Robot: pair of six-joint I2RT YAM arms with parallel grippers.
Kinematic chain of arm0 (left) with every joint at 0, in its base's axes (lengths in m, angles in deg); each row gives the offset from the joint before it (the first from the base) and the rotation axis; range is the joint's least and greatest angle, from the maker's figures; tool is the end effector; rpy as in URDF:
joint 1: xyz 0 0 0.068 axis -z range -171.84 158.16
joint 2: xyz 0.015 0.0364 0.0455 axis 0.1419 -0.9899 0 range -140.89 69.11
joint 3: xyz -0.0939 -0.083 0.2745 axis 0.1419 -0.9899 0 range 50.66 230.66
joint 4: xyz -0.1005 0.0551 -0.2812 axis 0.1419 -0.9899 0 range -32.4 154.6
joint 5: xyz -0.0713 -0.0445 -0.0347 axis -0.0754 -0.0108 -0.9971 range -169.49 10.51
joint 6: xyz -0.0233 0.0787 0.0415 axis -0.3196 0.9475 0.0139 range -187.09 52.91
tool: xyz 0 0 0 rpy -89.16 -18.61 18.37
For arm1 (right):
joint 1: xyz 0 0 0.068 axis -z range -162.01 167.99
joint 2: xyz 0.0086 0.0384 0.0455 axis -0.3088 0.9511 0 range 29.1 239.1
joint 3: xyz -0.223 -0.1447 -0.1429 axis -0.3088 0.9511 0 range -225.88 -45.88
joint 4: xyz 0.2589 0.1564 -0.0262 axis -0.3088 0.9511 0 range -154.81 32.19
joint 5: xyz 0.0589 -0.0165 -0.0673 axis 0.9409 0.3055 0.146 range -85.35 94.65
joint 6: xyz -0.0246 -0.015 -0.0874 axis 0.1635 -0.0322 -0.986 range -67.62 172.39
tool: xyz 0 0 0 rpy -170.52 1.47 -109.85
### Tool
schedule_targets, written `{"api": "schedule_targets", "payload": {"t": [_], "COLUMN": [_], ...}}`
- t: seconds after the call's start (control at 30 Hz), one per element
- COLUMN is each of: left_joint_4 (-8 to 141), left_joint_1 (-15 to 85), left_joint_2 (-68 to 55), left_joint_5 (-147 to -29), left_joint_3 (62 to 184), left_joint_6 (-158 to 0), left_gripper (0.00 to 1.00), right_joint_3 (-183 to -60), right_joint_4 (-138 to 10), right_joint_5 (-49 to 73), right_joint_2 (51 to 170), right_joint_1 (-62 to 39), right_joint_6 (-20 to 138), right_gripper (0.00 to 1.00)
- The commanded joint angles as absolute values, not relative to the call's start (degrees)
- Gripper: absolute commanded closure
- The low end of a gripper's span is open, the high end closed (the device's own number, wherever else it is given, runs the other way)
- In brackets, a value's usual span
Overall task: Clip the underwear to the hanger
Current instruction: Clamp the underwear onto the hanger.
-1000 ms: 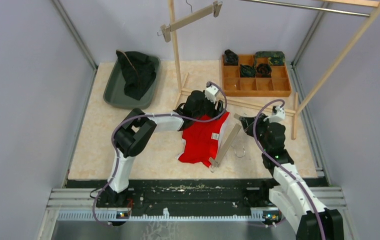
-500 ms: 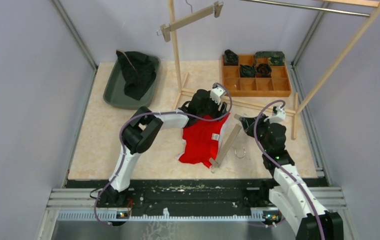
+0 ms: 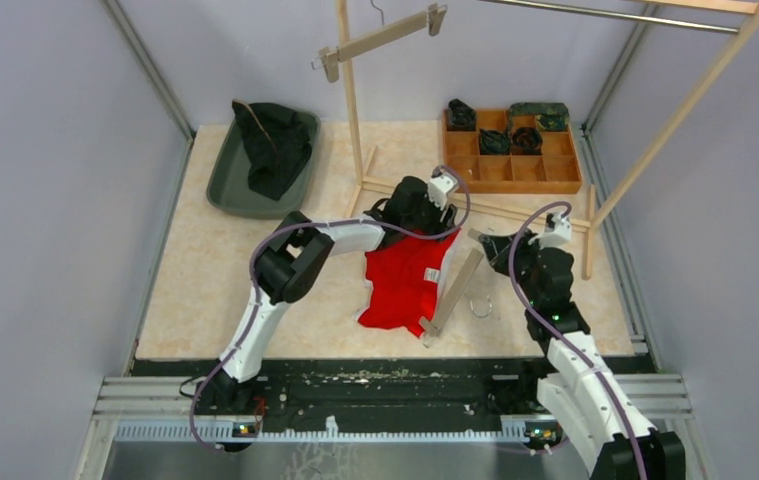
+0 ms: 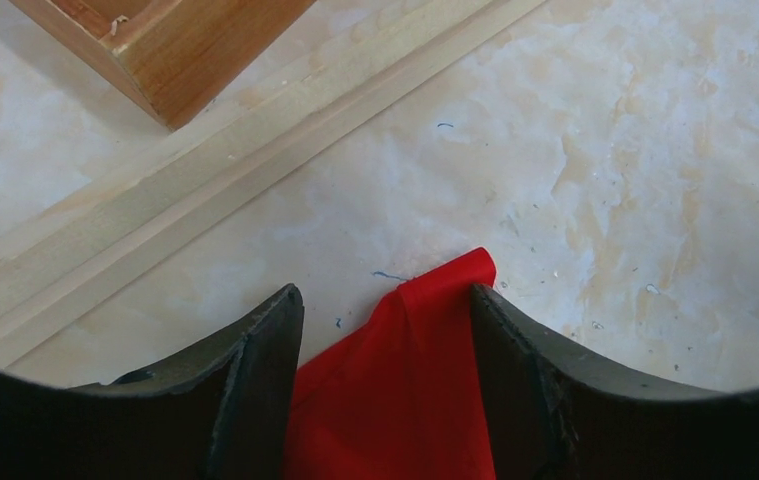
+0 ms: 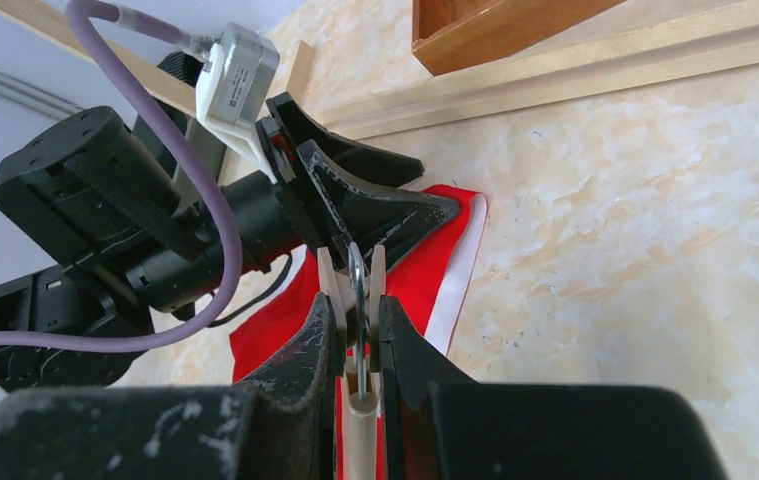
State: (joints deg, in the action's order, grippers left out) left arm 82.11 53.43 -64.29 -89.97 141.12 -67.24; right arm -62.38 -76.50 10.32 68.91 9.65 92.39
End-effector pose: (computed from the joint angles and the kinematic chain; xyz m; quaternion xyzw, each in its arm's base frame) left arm 0.4221 -0.4475 0.1069 0.3681 0.7587 -0.2766 0.4609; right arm 0.2333 0.0425 0.2107 0.1812 0.7533 0.2934 0.5600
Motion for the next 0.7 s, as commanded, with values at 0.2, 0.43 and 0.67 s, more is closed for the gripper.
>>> {"api": "schedule_targets", "payload": {"t": [0.2,0.43,0.67], "left_joint_4": [73.0,70.4,73.1], "left_joint_1": [53.8,54.0,54.0], "left_joint_2": [-69.6,-71.2,-67.1], "left_joint_5": [-92.5,-91.6,-87.5], "left_joint_3": [149.8,151.7,147.6], "left_joint_6": [-67.5,-68.3,-69.5], "left_gripper": [0.52,0.84,1.0], "right_joint_3": [-62.7,-62.7,-62.5], "right_joint_4": [-76.6,-76.2,-76.7], "right_joint_5": [10.4,10.2,10.3], "right_joint_2": [67.0,66.5,67.2], "right_joint_1": [10.5,10.7,11.1], "right_joint_6": [90.3,90.3,90.1], "right_gripper": [1.0,1.0,1.0]}}
